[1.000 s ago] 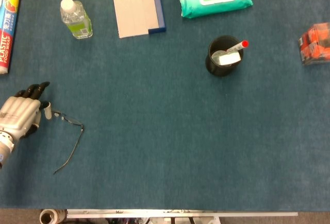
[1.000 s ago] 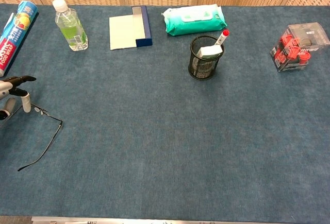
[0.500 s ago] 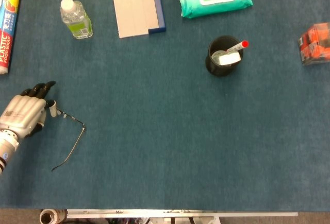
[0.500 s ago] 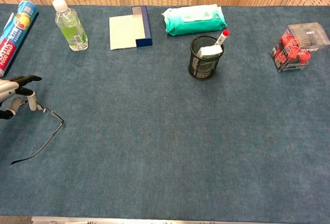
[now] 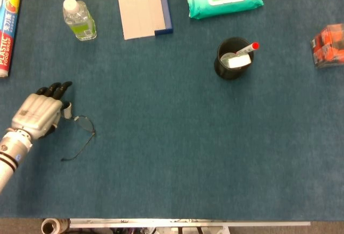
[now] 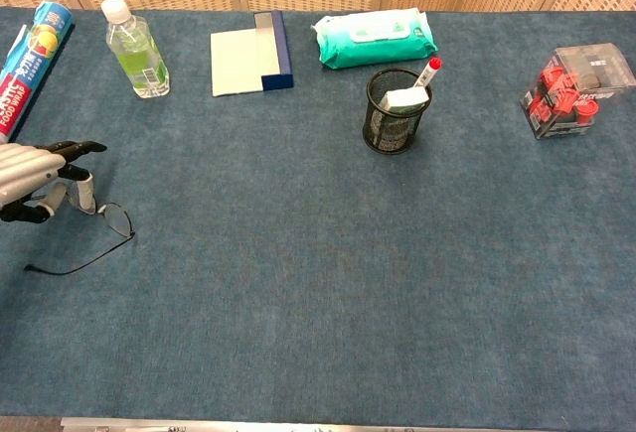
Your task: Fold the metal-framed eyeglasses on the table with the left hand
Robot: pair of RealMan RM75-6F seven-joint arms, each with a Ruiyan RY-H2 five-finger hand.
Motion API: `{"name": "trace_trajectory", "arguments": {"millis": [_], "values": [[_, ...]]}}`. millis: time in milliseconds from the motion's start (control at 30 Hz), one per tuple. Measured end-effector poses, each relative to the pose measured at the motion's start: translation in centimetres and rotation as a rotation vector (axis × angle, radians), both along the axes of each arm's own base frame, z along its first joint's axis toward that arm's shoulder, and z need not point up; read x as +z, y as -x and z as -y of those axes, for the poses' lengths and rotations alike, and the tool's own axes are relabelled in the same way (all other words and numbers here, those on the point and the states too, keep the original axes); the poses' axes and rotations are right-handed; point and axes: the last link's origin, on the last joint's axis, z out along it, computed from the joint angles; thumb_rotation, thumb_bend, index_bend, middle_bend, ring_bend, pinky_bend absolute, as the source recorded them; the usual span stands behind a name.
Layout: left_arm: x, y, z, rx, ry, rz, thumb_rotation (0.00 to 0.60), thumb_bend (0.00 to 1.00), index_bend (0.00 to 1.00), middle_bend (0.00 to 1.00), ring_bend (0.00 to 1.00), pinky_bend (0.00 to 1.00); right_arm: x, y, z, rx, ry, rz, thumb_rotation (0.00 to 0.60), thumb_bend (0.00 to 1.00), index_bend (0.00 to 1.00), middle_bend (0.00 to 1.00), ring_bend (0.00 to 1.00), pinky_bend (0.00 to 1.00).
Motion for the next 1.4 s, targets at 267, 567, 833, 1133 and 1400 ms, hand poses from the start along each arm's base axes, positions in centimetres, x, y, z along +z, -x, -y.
{"name": "trace_trajectory", "arguments": {"millis": [267,567,833,1133,1400], "values": [[-0.9,-2.3,-0.3,-0.057,0.02,0.018,0.6,0.84,0.43,0.0,0.0,0.13,0.2,0.0,0.0,0.001,0.004,0.005,0.6,0.54,0.59,0.52,0.36,0.36],[-0.8,-5.5,0.0,-0.129,0.026,0.057,0.6,0.84,0.43,0.0,0.0,0.13,0.3,-0.1,-0.1,0.007,0.005,0.01,0.6,0.54,0.59,0.52,0.36,0.36],[1.1,-6.7,0.4,-0.146,-0.029,0.073,0.6,0.84,0.43,0.0,0.0,0.13,0.5,-0.3,-0.2,0.015,0.011,0.019,0.6,0.54,0.59,0.52,0.36,0.36],[3.4,-6.8,1.0,-0.15,-0.112,0.091,0.6,0.83,0.41,0.0,0.0,0.13,0.7,-0.5,-0.4,0.024,0.018,0.019,0.6,0.54,0.59,0.53,0.36,0.36],[6.4,-5.6,1.1,-0.143,-0.272,0.094,0.6,0.77,0.21,0.0,0.0,0.13,0.7,-0.7,-0.5,0.03,0.018,0.016,0.6,0.54,0.59,0.53,0.36,0.36]]}}
